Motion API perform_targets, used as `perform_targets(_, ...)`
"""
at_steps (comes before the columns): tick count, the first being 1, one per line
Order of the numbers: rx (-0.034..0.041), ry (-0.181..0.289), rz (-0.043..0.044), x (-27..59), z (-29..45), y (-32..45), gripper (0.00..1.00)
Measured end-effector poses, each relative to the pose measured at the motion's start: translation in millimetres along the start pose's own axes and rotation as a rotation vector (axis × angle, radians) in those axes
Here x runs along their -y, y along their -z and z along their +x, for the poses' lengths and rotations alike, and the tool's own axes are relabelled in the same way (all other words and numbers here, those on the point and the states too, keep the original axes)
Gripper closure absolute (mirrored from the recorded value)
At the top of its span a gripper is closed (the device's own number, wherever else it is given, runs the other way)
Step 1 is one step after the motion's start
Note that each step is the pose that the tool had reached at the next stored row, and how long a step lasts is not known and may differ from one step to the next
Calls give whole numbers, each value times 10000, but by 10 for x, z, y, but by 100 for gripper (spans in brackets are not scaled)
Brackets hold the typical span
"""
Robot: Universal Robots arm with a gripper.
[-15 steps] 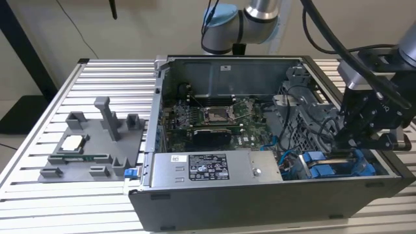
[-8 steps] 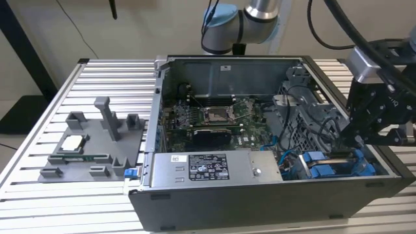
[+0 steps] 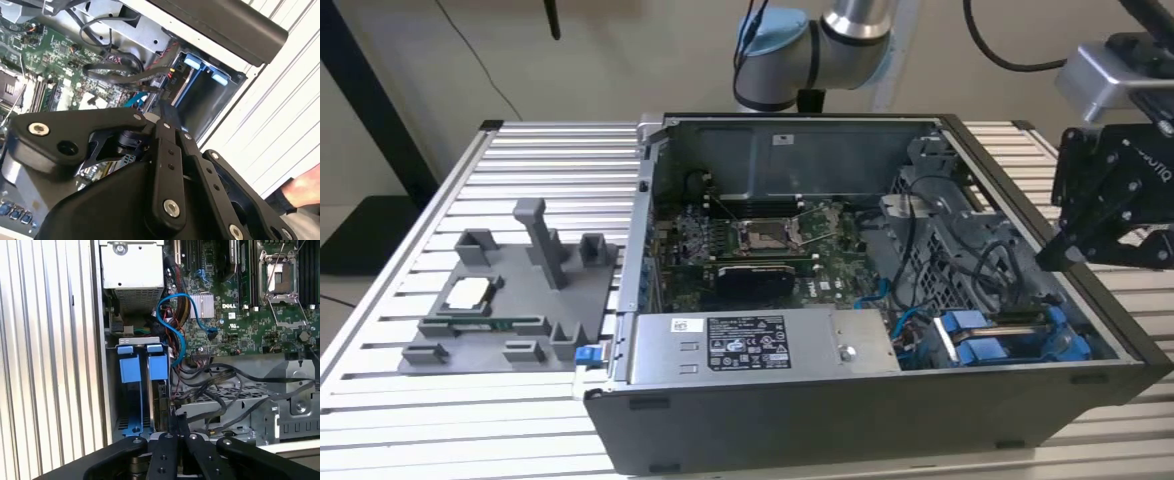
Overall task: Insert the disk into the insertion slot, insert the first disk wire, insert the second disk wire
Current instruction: 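Insert the second disk wire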
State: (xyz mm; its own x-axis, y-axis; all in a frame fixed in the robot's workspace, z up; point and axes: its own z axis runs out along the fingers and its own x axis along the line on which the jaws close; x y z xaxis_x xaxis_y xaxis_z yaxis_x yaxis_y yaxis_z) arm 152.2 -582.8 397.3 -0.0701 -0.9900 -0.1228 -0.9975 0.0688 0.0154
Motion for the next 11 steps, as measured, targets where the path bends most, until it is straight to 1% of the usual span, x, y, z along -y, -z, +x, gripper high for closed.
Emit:
perform_targets(3,1,0,0,-1,-9,76,89)
perform_targets(5,1,0,0,-3,-23,191,89)
perform_targets(11,0,0,0,-5,-41,331,89)
